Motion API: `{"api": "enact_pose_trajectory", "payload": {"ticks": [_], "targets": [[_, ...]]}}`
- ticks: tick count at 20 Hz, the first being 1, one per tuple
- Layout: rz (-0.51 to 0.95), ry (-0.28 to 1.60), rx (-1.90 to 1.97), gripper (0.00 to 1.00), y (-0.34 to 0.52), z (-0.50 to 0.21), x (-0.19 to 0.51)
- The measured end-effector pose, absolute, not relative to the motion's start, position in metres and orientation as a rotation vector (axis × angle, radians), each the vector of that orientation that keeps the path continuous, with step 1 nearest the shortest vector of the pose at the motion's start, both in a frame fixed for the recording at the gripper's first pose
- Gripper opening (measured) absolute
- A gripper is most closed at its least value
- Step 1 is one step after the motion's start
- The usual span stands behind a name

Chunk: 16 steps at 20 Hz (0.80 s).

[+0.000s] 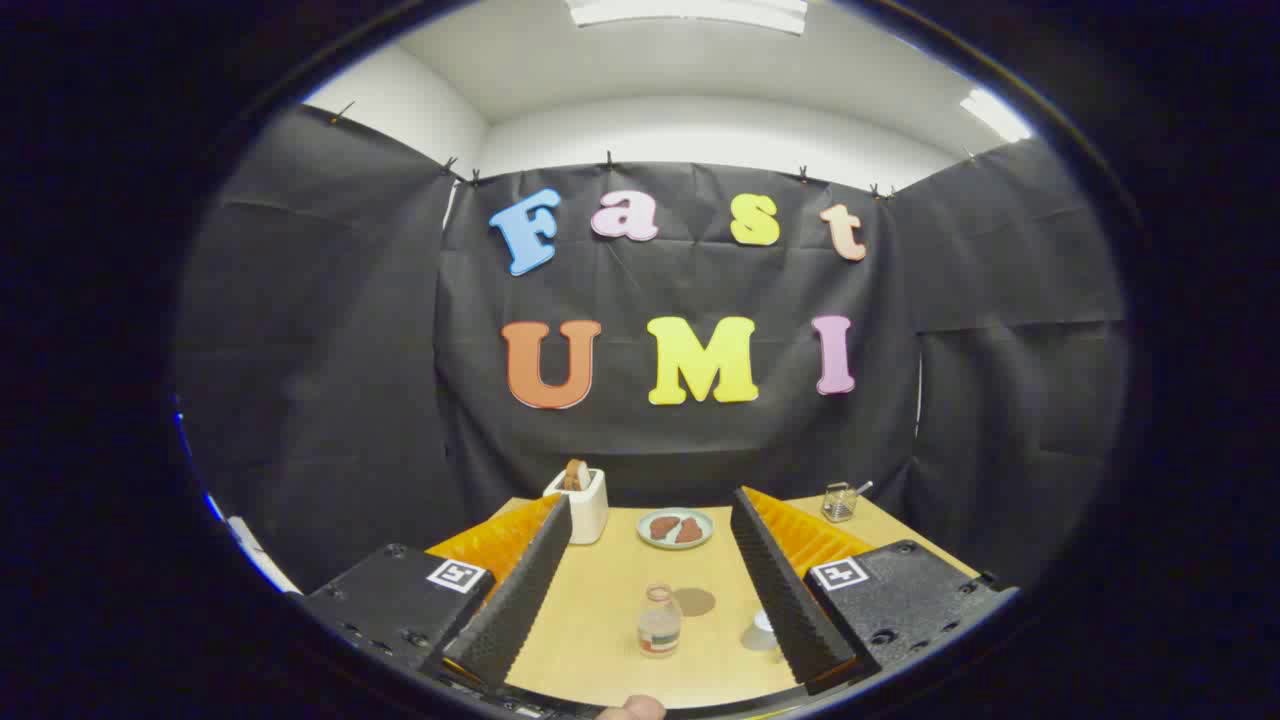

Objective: Take the bottle from table, then pour the juice into the cup, finally place the bottle on the coaster

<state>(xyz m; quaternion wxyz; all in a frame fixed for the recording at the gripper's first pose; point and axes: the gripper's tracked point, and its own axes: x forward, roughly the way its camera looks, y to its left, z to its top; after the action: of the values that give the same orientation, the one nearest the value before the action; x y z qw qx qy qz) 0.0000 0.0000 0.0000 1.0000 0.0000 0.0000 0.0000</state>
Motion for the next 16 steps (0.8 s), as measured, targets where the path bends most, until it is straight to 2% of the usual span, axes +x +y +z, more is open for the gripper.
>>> {"api": "enact_pose_trajectory", "payload": {"ticks": [16], "targets": [[-0.034,-0.002,-0.053,1.0,0.013,-0.018,0.004]]}}
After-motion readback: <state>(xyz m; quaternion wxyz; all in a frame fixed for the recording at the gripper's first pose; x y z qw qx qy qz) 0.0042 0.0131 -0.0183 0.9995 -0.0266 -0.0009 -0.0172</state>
